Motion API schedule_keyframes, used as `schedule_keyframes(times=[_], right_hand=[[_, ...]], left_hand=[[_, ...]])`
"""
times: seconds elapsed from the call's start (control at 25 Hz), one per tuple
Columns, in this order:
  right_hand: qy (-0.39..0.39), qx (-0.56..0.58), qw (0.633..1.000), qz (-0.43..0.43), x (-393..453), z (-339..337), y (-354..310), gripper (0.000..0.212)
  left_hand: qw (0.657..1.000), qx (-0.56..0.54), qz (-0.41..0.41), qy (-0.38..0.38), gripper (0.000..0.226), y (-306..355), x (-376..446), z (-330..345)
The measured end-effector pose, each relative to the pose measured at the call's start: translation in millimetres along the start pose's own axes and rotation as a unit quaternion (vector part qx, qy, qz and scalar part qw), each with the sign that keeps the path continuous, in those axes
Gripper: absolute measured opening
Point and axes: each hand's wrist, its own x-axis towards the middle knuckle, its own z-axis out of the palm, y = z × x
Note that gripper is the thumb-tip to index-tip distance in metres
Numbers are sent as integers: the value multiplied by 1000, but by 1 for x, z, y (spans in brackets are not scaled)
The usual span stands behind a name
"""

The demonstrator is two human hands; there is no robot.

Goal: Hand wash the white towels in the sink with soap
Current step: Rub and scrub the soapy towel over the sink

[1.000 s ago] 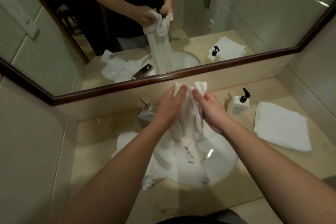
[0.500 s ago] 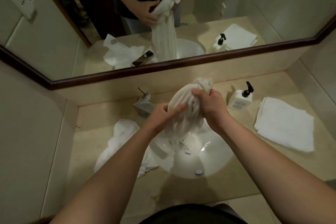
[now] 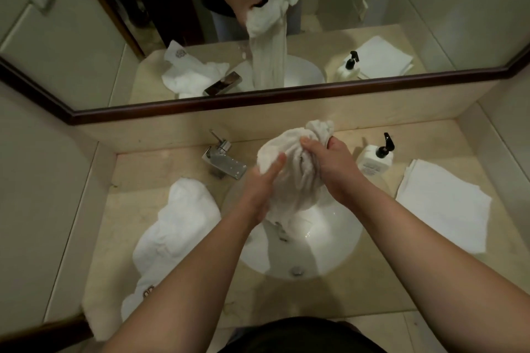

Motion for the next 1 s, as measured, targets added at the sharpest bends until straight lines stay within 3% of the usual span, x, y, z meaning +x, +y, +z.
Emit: schedule_keyframes(times=[0.08, 0.2, 0.32, 0.4, 0.6, 0.72, 0.8, 1.0], right_hand=[[-29, -9, 1000, 4, 0, -6, 2, 18], [-38, -100, 994, 12, 5, -21, 15, 28], [-3, -256, 967, -14, 9, -41, 31, 18], [15, -291, 955, -48, 7, -51, 37, 26], [56, -223, 971, -63, -8, -53, 32, 24], [99, -100, 989, -35, -21, -42, 26, 26], [86, -62, 993, -56, -29, -37, 23, 37], [88, -34, 990, -105, -40, -27, 15, 38]], left_hand=[[1000, 13, 13, 24, 60, -2, 0, 3], [991, 17, 43, 126, 56, 2, 1, 6], [979, 1, 83, 185, 38, 9, -4, 8], [974, 11, 104, 200, 22, 9, -8, 7], [959, 24, 168, 225, 17, 3, -18, 21], [966, 9, 164, 201, 16, 0, -20, 36], [974, -4, 150, 170, 7, -3, -21, 44], [983, -45, 130, 121, 25, 2, -30, 56]])
